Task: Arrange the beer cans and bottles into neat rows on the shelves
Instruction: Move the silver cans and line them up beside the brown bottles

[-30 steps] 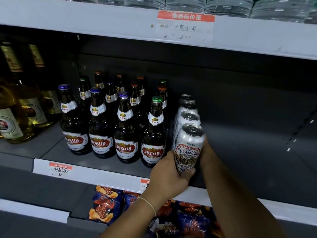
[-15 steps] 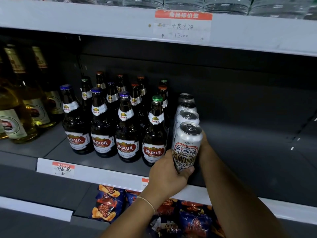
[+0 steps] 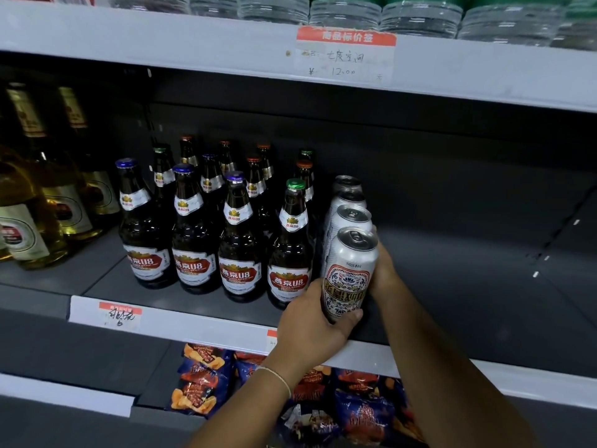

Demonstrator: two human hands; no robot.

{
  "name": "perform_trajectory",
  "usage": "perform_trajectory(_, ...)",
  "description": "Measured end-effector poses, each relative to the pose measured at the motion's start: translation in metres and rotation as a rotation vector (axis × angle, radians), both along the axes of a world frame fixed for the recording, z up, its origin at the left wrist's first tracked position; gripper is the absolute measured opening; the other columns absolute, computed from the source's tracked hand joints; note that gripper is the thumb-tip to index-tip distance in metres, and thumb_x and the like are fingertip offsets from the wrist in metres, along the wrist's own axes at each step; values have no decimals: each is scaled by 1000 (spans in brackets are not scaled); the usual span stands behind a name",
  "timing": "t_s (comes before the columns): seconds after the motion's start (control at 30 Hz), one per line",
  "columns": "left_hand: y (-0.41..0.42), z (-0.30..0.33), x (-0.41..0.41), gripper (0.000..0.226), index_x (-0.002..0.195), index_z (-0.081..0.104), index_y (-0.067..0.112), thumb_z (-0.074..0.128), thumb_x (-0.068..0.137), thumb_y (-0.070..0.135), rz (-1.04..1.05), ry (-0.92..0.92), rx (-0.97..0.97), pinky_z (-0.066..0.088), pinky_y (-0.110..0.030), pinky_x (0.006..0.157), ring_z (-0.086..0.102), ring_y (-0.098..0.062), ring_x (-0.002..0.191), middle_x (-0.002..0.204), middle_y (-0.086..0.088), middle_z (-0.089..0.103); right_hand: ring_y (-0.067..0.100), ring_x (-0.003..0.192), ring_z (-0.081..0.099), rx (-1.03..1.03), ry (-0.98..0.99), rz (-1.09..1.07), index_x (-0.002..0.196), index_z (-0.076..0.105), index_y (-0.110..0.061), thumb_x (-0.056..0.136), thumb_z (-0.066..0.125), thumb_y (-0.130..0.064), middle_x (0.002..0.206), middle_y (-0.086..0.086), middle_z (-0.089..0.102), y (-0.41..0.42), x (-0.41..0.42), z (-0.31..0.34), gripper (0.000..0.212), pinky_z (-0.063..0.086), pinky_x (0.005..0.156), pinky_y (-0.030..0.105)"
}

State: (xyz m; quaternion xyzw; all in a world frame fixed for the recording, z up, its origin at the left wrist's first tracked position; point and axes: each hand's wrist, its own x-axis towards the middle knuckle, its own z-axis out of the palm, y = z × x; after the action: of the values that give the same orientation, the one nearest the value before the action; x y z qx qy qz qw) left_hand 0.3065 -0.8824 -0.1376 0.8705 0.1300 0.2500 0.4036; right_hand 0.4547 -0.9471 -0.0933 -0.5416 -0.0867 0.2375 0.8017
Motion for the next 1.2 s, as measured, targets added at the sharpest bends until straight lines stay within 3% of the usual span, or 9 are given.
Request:
perform_trajectory(0.07,0,-1,-1,58,122,53,32,70,73,59,-10,-15,8,51,-23,87,60,-4,103,111,17,65,29,95,70,-106,-73,-73,107,65,-4,91,55,-51,101,11,73,-6,5,-11,51,56,84,38)
perform_trajectory(0.13,1,-2,-2,59,123,52,32,72,73,55,-13,-29,15,50,-24,89,59,-5,104,112,16,64,27,108,66,-245,-190,-147,122,62,-11,83,66,-44,119,10,69,-18,4,-23,52,52,97,47)
perform_trajectory(0.2,1,-2,-2,59,124,52,32,74,72,53,-19,-36,9,50,-24,90,59,-5,105,113,16,64,22,111,66,-278,-291,-126,123,65,-20,95,56,-35,119,4,71,-29,-13,-27,33,52,98,45)
perform_trajectory(0.33,1,-3,-2,60,125,53,29,76,73,47,-37,-38,-5,48,-20,90,58,-5,106,114,14,64,18,115,64,-282,-361,-36,120,67,-25,103,45,-34,118,-1,71,-43,-40,-32,29,48,103,47)
perform_trajectory(0.53,2,-3,-3,56,125,53,27,77,76,41,-64,-19,-42,47,-21,90,59,-7,106,115,12,65,16,115,65,-272,-416,-59,131,60,-15,101,50,-10,122,2,70,-45,-40,-34,32,49,104,43)
perform_trajectory(0.87,4,-3,-3,57,128,50,26,76,78,38,-96,-11,-59,47,-20,93,59,-6,108,117,11,65,18,105,69,-248,-315,-184,124,65,-7,90,62,0,114,7,73,-37,-38,-38,34,56,92,35)
perform_trajectory(1.1,6,-1,-5,58,128,52,24,78,78,38,-109,-23,-63,37,-3,81,56,1,102,114,14,64,19,103,70,-232,-309,-199,122,67,-10,95,58,-5,107,4,75,-39,-42,-38,29,55,95,41)
perform_trajectory(1.2,6,-1,-5,58,127,52,25,79,76,39,-103,-29,-77,36,1,78,56,2,98,111,16,63,20,99,70,-251,-429,-233,113,71,-17,103,48,-20,100,4,75,-50,-64,-31,26,56,85,38)
